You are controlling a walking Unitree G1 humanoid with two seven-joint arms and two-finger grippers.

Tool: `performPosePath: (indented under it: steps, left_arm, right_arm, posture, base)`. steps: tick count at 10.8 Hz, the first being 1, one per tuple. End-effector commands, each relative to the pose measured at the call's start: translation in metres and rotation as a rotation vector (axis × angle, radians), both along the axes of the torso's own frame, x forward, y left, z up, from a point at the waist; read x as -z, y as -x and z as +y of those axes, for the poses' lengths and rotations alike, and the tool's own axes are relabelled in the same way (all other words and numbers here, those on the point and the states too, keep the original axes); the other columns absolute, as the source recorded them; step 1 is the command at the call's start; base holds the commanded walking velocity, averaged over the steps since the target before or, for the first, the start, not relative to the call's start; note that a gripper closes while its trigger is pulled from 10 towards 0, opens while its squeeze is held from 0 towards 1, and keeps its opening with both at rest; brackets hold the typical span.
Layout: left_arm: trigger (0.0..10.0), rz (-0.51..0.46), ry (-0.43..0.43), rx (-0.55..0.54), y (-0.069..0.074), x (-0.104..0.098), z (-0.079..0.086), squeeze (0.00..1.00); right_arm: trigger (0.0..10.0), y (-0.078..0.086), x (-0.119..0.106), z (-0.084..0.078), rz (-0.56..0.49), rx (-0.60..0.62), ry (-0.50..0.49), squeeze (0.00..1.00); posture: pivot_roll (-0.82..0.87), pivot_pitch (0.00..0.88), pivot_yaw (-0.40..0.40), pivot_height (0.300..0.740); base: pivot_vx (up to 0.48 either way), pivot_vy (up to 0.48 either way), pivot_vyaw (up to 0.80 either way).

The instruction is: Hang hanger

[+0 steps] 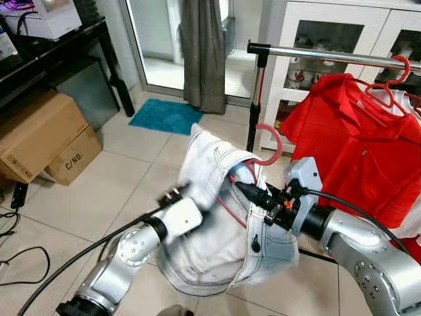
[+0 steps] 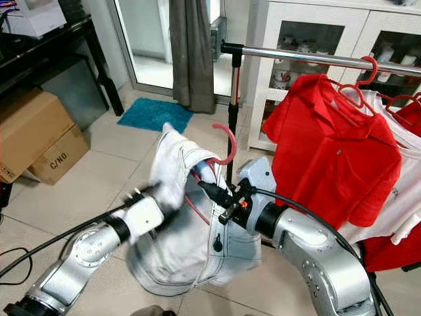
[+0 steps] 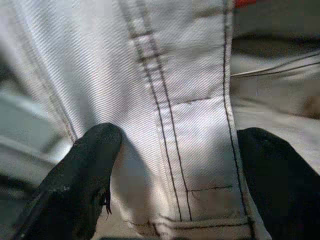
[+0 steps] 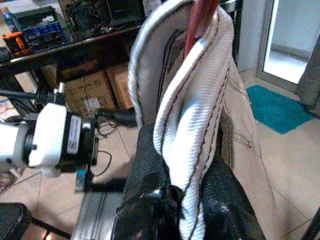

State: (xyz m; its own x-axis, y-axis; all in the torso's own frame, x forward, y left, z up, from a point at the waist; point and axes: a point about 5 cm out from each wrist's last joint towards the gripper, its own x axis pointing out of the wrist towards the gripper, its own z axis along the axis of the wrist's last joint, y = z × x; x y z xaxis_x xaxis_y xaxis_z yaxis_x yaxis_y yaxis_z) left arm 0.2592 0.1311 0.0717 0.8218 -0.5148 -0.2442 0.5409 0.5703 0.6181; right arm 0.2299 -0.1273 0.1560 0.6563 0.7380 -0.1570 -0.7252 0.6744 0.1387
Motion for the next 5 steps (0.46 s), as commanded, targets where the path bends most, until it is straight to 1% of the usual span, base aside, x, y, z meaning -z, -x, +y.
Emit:
performPosePath:
  steps: [1, 2, 3, 4, 5]
  left_arm:
    - [10.0, -0.046, -0.023, -0.084, -0.005, -0.002, 0.015, 1.0]
    - [10.0, -0.105, -0.002, -0.149, -0.005, -0.006, 0.025, 0.9]
    - [4.7, -0.21, 0.074, -0.236, -0.005, -0.016, 0.032, 0.16]
    - [0.0, -0.254, 0.138, -0.314, -0.007, -0.023, 0.04, 0.0]
    - [0.0, -0.284, 0.149, -0.35, -0.008, -0.027, 0.045, 0.0]
  right_arm:
    - [0.0, -0.002, -0.011, 0.001, -0.042, -0.007, -0.027, 0.0]
    - [0.0, -0.002, -0.011, 0.0, -0.042, -0.003, -0.028, 0.0]
    - [0.0, -0.002, -0.011, 0.0, -0.04, -0.001, -0.026, 0.0]
    - [0.0, -0.002, -0.01, -0.001, -0.036, -0.004, -0.017, 0.0]
    - [0.0, -0.002, -0.009, -0.001, -0.034, -0.011, -0.01, 0.0]
  posture:
    - [-0.07, 0.008, 0.074, 0.74]
    - [-0.07, 0.006, 0.074, 0.74]
    - [-0.07, 0.004, 0.073, 0.74]
    - [-0.07, 0.001, 0.069, 0.74]
    - [-0.06, 0.0, 0.062, 0.74]
  base:
    - [0.0, 0.0, 0.0]
    - [0.0, 0.0, 0.0]
    - [0.0, 0.0, 0.0]
    - [0.0, 0.0, 0.0]
    - [0.0, 0.0, 0.0]
